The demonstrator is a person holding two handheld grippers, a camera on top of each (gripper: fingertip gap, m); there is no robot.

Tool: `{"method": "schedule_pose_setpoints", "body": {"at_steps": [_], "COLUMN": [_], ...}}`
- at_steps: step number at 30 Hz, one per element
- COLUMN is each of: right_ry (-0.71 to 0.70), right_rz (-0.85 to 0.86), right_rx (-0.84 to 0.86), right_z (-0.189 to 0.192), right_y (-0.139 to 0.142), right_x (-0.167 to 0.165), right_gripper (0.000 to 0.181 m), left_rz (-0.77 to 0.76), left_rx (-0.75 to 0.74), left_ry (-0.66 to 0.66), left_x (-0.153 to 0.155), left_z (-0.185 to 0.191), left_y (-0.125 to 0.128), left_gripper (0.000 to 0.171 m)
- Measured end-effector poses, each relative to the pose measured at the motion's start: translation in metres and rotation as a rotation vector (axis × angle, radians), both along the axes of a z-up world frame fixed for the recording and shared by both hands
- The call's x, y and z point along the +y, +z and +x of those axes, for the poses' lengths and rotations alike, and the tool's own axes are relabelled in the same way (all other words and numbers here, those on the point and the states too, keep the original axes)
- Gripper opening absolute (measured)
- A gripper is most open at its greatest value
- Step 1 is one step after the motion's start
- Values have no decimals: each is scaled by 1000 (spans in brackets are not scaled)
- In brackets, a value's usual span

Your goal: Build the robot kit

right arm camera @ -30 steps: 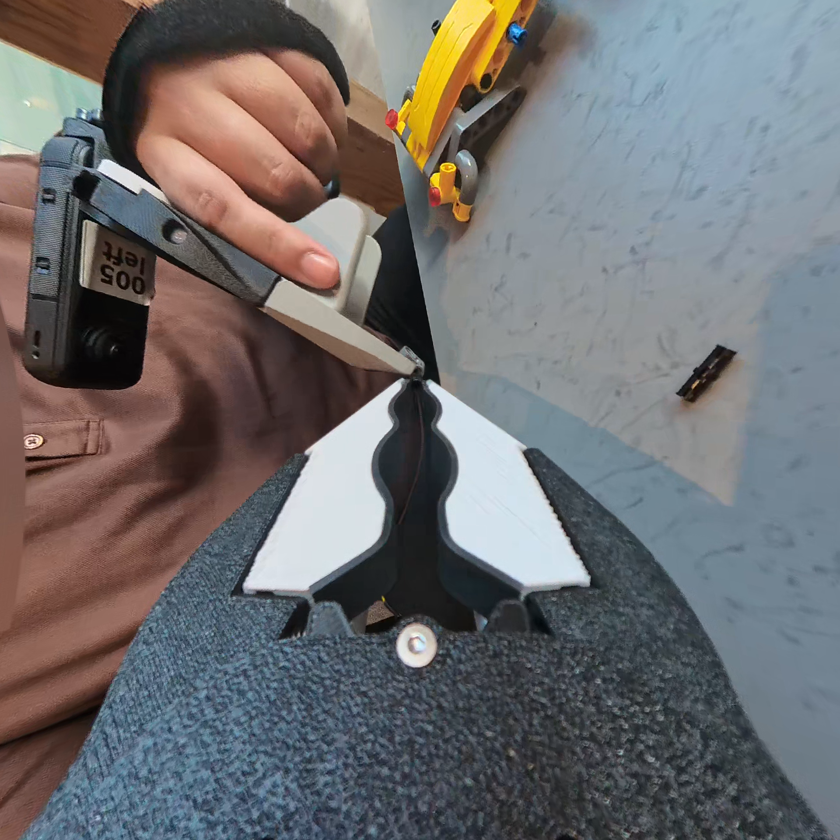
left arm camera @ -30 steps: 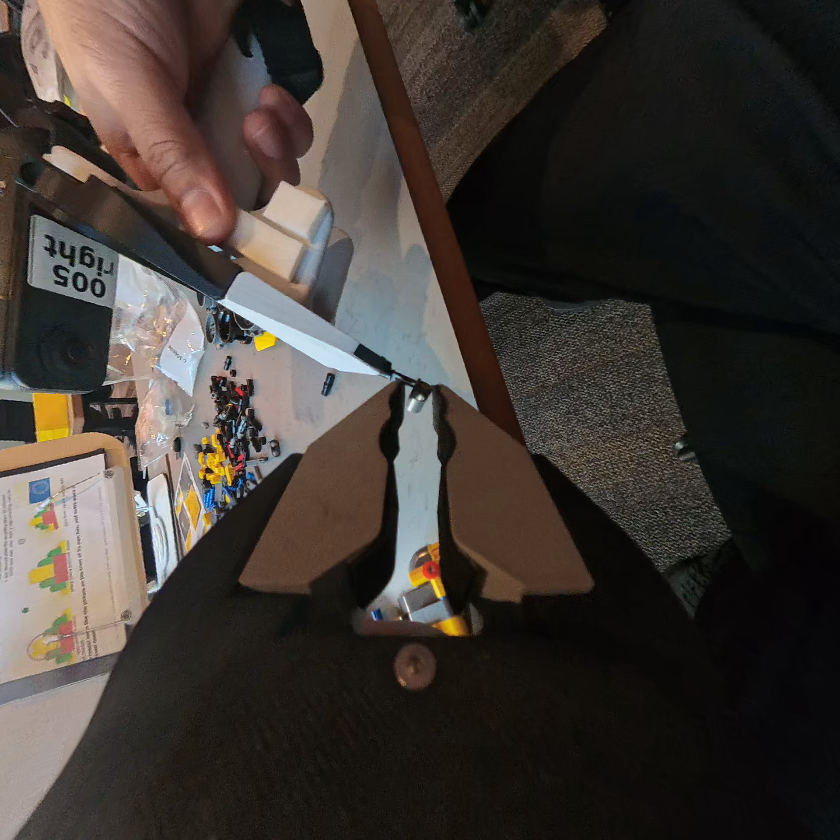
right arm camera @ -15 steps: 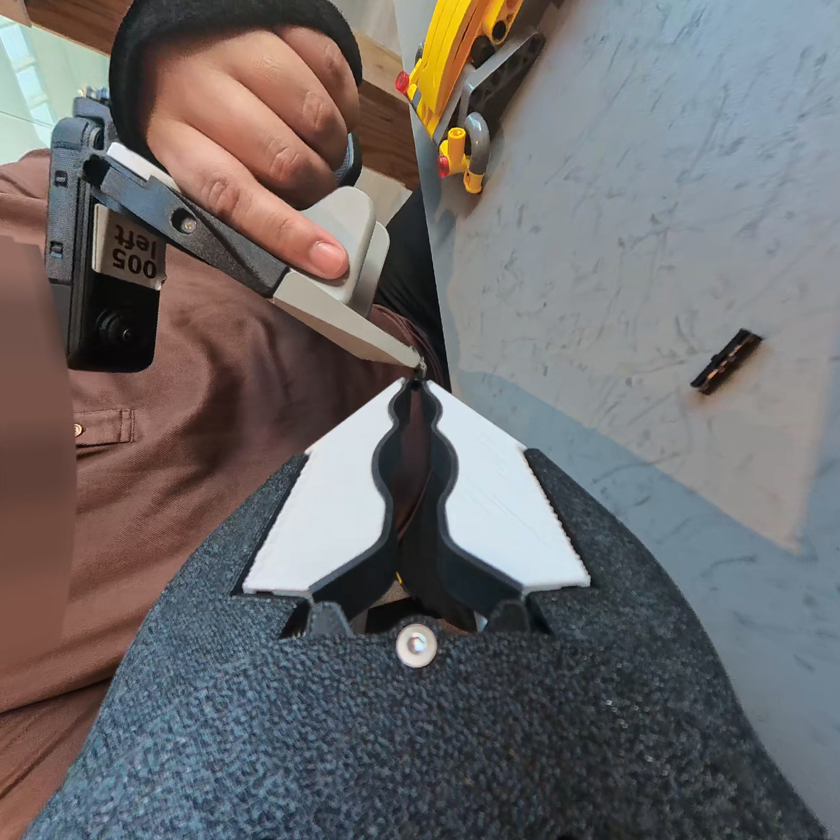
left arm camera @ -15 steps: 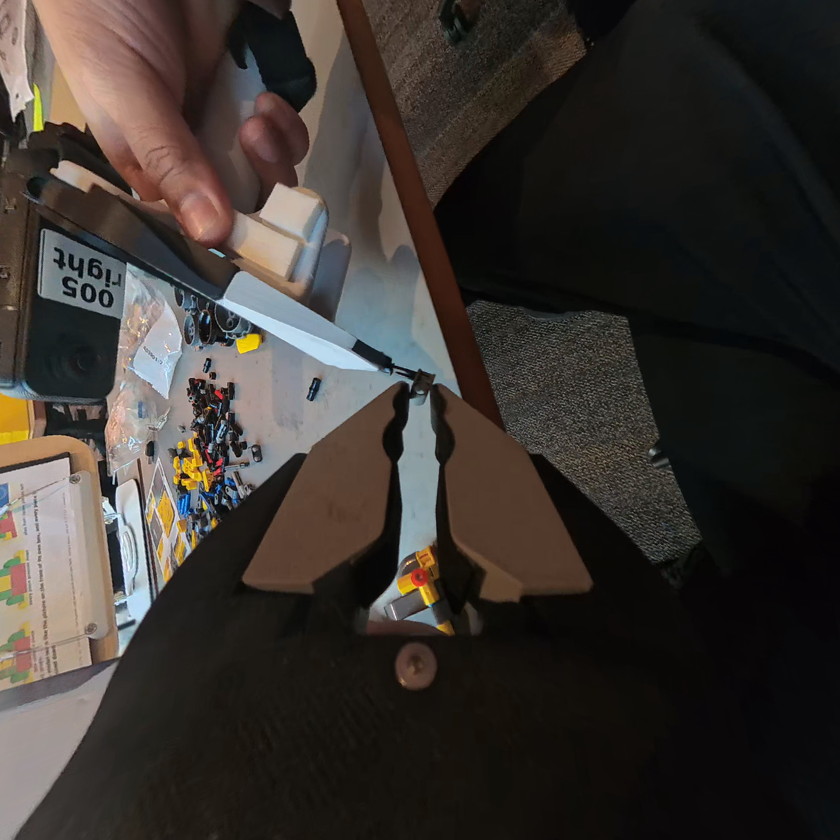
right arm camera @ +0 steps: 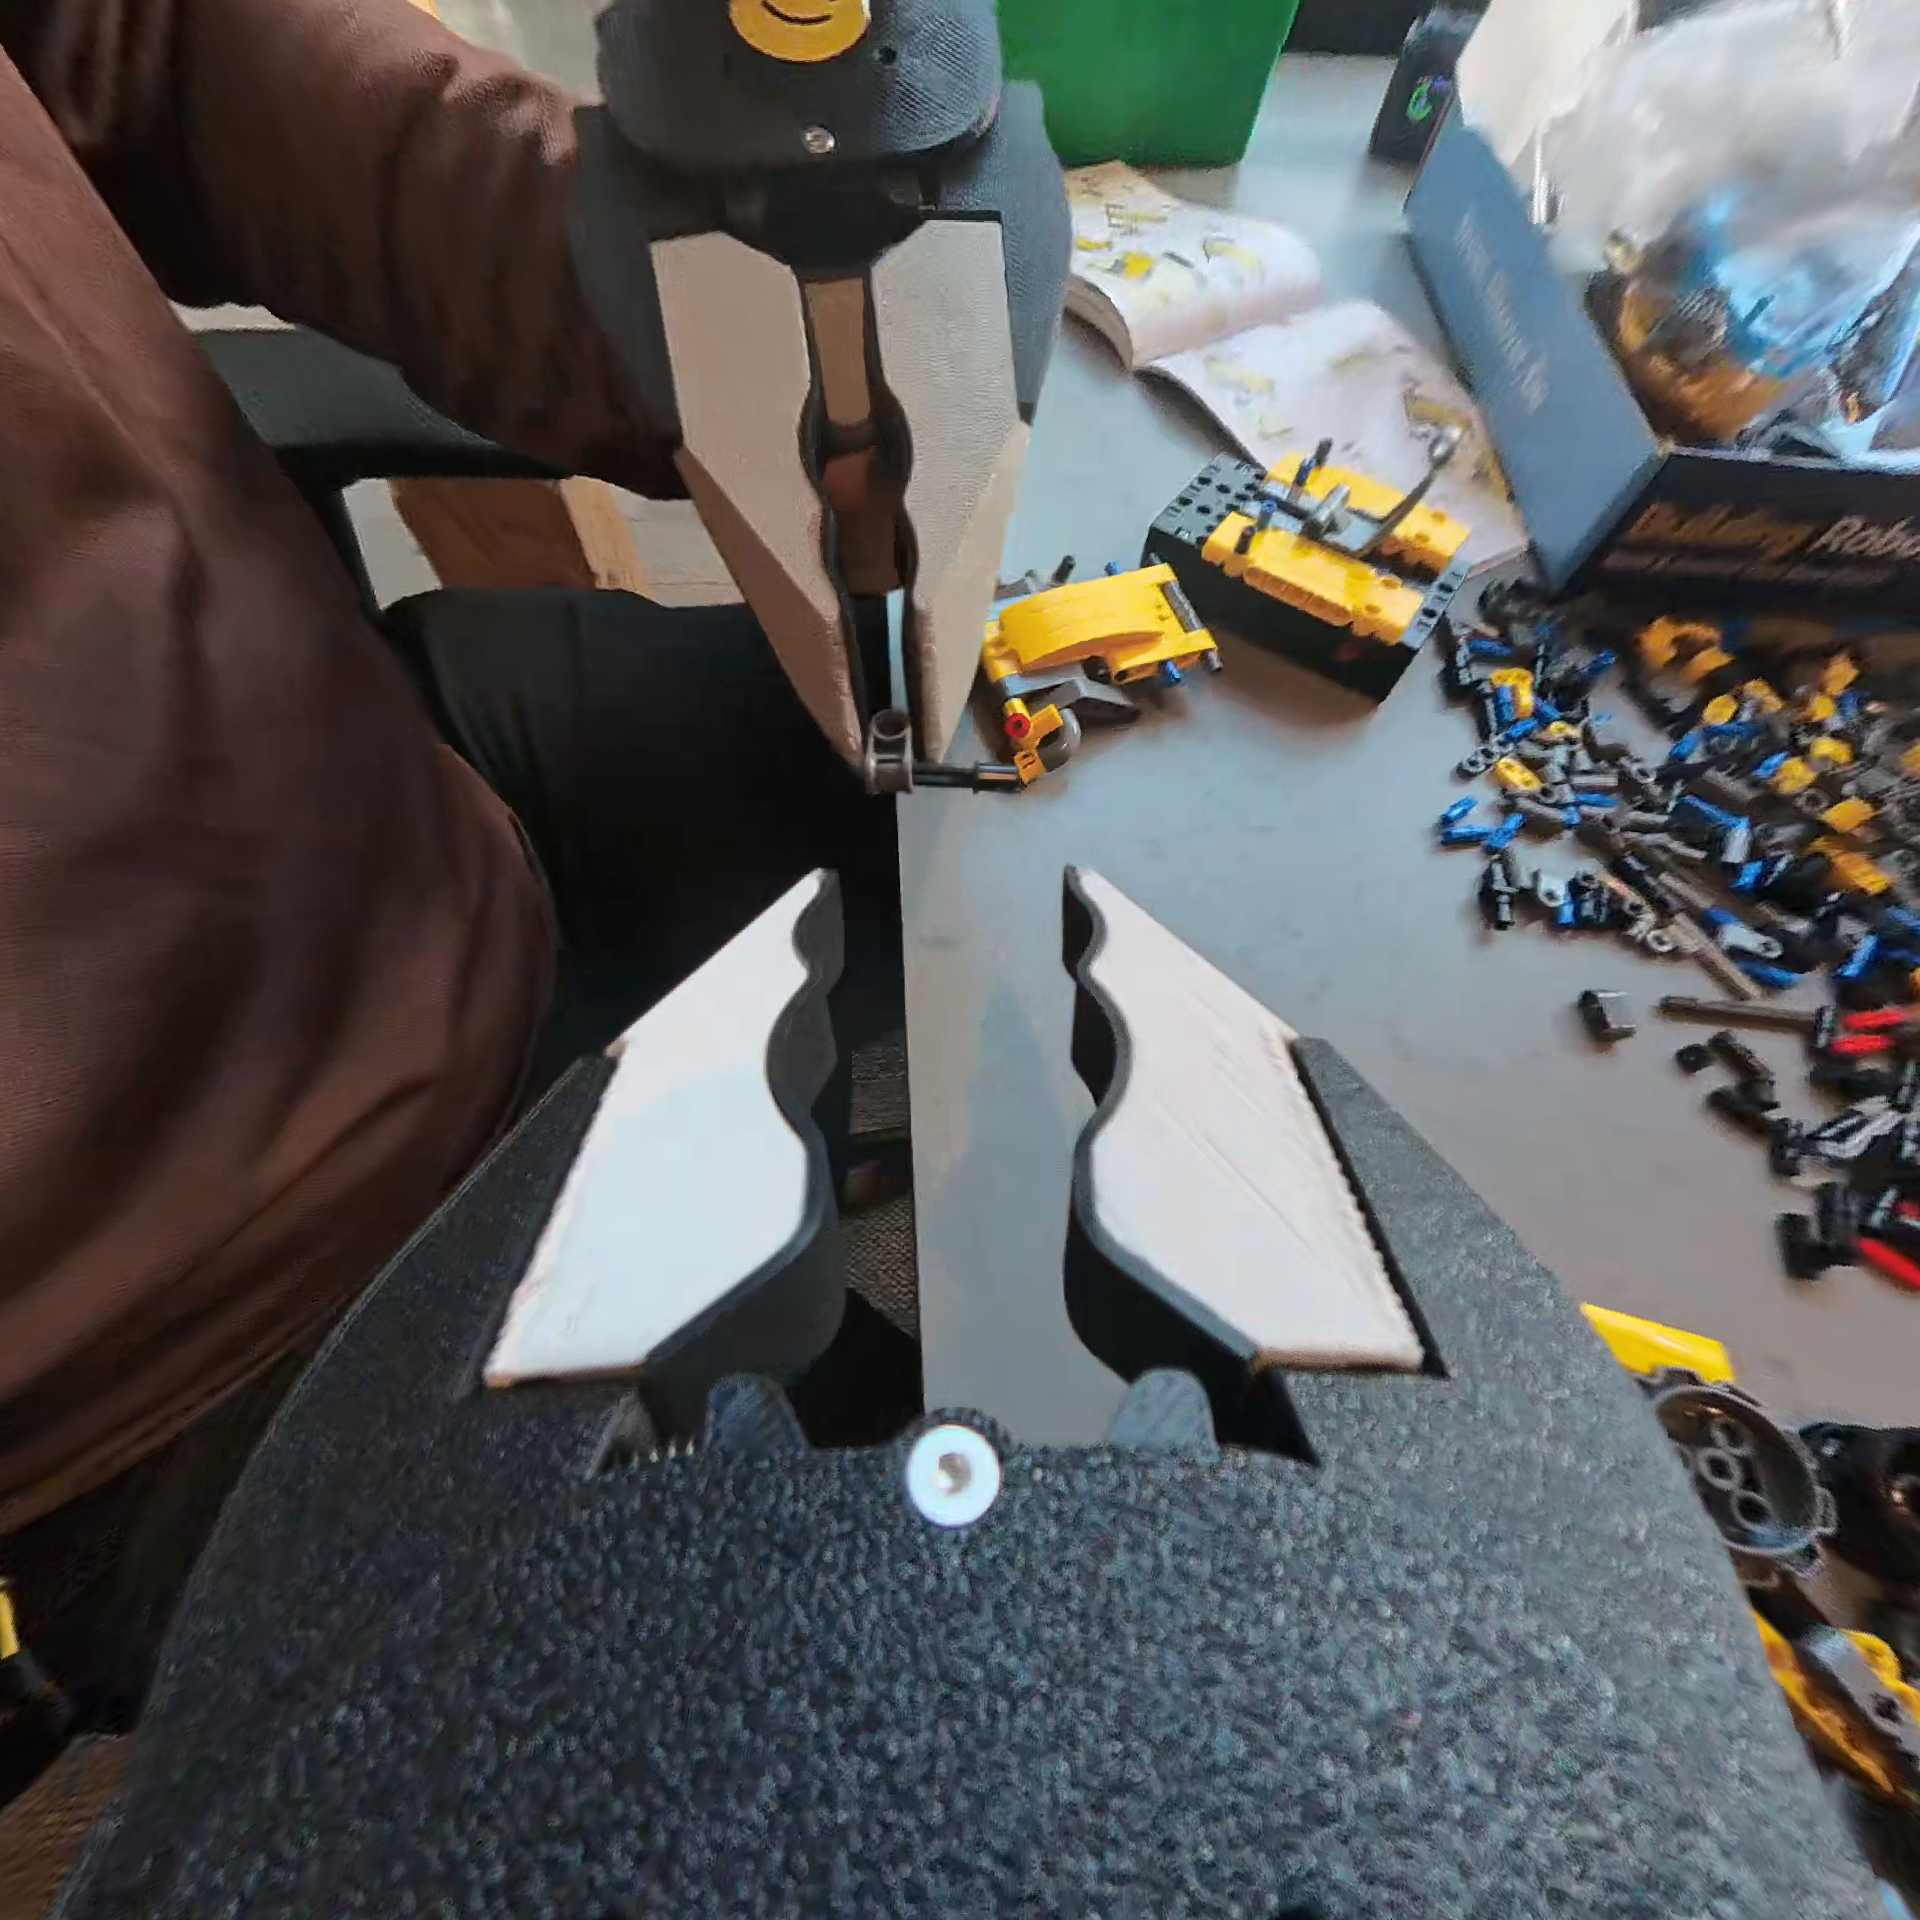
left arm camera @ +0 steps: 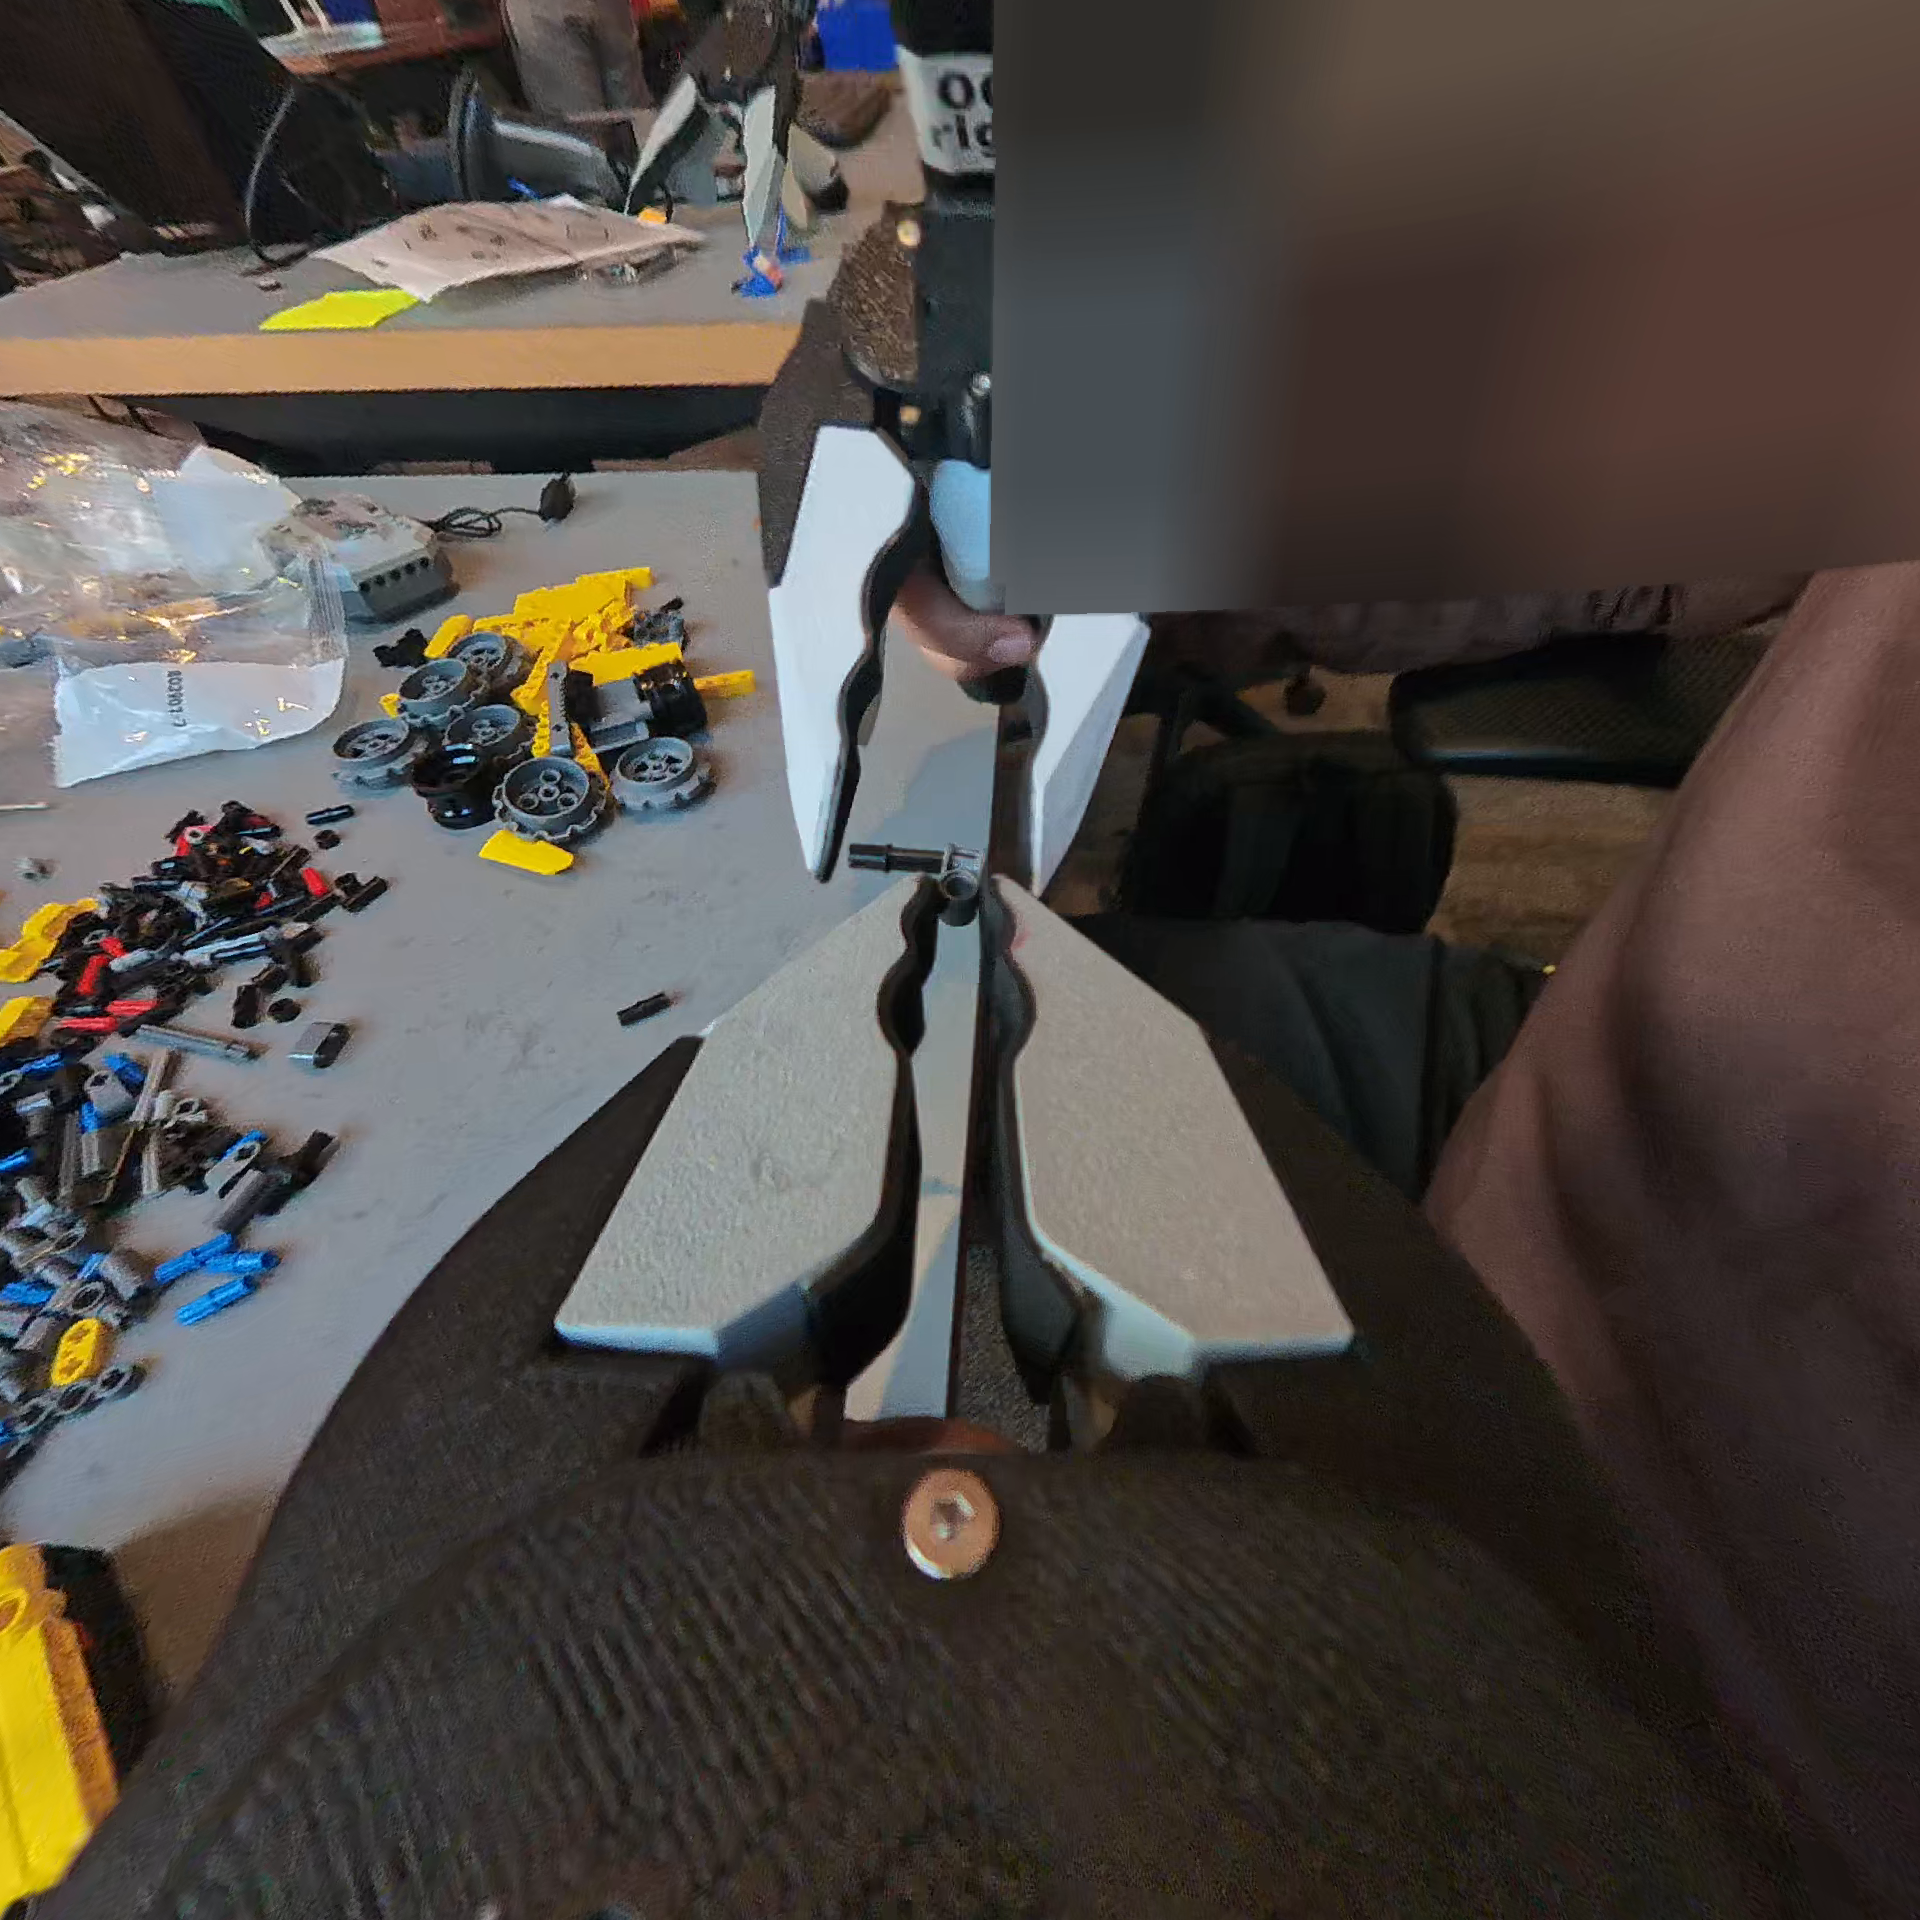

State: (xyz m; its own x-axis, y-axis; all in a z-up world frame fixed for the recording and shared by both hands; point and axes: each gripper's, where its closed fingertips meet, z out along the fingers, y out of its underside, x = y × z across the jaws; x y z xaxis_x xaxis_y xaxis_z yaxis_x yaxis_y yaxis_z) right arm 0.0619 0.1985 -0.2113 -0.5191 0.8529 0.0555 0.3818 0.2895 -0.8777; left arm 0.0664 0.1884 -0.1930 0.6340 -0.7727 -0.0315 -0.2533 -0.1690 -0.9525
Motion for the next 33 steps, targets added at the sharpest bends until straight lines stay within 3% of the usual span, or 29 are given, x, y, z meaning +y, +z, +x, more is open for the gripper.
{"method": "schedule_pose_setpoints", "body": {"at_steps": [4, 8, 13, 33], "right_ry": [2, 5, 37, 45], "right_rz": [55, -2, -62, -77], "right_rx": [79, 84, 122, 135], "right_z": [4, 3, 4, 3], "right_y": [11, 16, 27, 25], "right_x": [-5, -9, -16, -19], "right_gripper": [28, 34, 26, 23], "left_rz": [18, 26, 20, 12], "left_rx": [-16, 6, 11, 59], "left_ry": [-19, -29, -29, -18], "left_x": [-6, -10, -10, -10], "left_z": [4, 9, 11, 11], "left_y": [9, 11, 11, 7], "left_gripper": [5, 5, 5, 4]}}
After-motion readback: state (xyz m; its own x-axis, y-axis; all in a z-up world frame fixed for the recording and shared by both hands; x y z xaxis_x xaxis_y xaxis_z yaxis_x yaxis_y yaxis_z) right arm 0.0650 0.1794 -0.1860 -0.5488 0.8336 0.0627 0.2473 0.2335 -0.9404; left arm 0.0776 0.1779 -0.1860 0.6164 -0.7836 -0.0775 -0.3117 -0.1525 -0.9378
